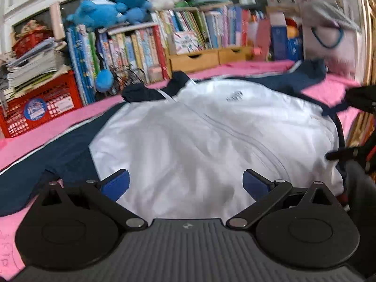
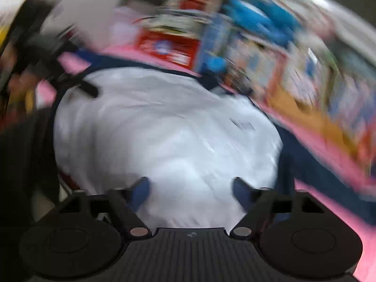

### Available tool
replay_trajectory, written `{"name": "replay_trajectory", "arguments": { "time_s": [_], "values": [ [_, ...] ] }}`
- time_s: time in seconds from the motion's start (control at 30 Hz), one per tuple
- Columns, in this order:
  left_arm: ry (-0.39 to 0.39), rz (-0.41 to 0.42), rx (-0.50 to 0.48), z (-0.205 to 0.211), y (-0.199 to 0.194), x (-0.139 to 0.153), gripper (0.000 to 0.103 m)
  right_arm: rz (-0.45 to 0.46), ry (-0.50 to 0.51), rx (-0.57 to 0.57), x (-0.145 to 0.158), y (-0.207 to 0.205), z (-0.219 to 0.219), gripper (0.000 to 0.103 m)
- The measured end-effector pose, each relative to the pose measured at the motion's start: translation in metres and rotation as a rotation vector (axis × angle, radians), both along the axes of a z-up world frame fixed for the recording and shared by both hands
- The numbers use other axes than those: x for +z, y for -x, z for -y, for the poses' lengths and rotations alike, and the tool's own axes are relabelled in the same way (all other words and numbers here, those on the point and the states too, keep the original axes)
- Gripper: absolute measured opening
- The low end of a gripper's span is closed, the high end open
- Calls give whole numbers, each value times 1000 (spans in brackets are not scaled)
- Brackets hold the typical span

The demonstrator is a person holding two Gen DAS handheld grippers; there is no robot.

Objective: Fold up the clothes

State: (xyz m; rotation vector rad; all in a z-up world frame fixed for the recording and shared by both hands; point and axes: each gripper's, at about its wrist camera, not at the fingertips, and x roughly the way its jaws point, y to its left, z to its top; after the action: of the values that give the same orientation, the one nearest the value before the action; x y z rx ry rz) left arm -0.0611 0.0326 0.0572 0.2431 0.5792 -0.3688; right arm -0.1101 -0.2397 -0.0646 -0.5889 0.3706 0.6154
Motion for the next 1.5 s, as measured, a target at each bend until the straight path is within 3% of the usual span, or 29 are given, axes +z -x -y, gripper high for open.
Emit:
{"name": "replay_trajectory", "arguments": {
  "time_s": [0.1,0.2,0.27,0.5,0.63,0.73,0.8,0.93,1.0,1.03,1.07,1.13,1.2,1.3,1.5],
  "values": [
    [-37,6,-50,11,2,-5,103,156,193,133,-24,10,-35,103],
    [-109,13,-67,20,1,-15,103,264,365,199,-51,9,-50,103],
    [-132,4,-59,20,-1,-19,103,258,419,171,-60,-3,-42,103],
    [-88,-44,-23,10,-2,-20,103,290,573,-20,-88,-33,21,103],
    [-63,-72,-2,4,-3,-21,103,283,604,-55,-87,-33,23,103],
    [-97,-107,85,11,-2,-13,103,199,468,-91,-59,-21,22,103],
    [-93,-172,170,14,-4,-6,103,134,297,-154,-32,-14,27,103],
    [125,-313,232,10,-1,11,103,-57,-158,-386,16,-4,52,103],
    [176,-347,248,13,8,17,103,-186,-366,-515,30,-4,64,103],
    [152,-343,261,18,16,20,103,-240,-441,-548,35,0,69,103],
    [116,-334,275,23,25,23,103,-267,-475,-554,38,6,71,103],
    [43,-315,303,34,42,28,103,-243,-440,-543,49,21,60,103],
    [18,-316,319,44,57,32,103,-201,-395,-547,61,36,49,103],
    [40,-361,336,48,73,32,103,-182,-374,-554,74,55,38,103],
    [35,-409,346,49,88,29,103,-283,-417,-537,74,70,33,103]
  ]
}}
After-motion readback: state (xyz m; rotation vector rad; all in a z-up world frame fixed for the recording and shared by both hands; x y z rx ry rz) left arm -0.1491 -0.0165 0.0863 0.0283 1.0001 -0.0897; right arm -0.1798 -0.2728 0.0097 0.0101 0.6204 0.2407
